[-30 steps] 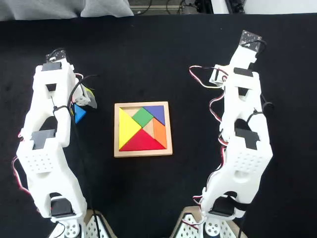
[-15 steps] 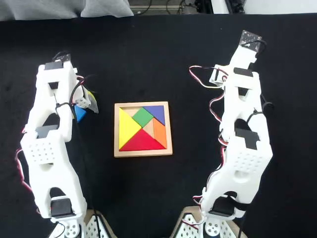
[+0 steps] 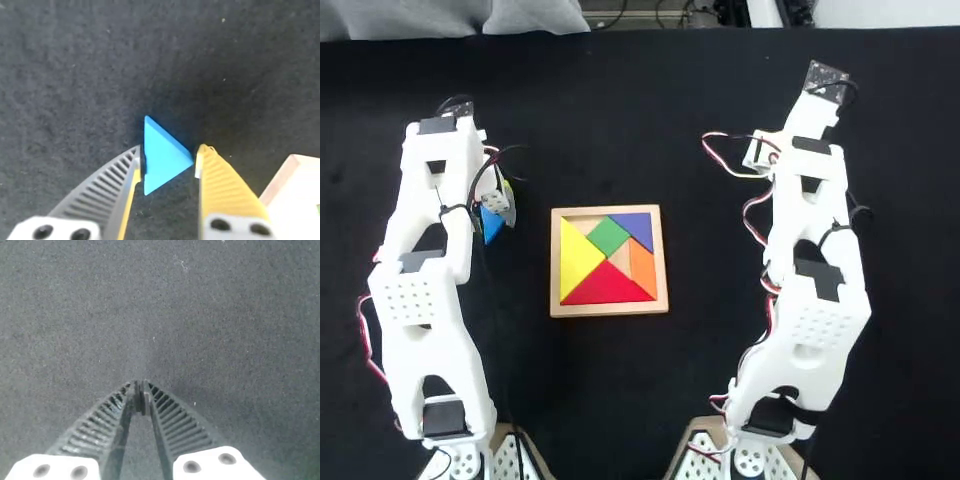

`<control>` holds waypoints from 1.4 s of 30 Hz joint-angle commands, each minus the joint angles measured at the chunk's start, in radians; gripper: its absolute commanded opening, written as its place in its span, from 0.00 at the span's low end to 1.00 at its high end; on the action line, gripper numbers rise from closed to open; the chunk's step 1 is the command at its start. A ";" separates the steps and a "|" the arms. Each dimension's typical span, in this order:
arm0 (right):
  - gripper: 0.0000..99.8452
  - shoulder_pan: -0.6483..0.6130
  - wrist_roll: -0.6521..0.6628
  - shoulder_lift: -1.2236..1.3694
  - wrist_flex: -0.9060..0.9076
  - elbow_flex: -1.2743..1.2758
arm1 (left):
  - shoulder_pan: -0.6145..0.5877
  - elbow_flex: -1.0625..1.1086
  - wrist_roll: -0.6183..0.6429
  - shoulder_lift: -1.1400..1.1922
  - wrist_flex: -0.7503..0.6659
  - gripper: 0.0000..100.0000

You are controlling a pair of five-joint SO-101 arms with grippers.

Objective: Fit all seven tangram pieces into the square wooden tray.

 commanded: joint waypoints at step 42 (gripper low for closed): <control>0.01 0.025 -0.006 -0.021 -0.009 -0.053 | 0.401 -0.341 -1.103 -0.146 0.308 0.16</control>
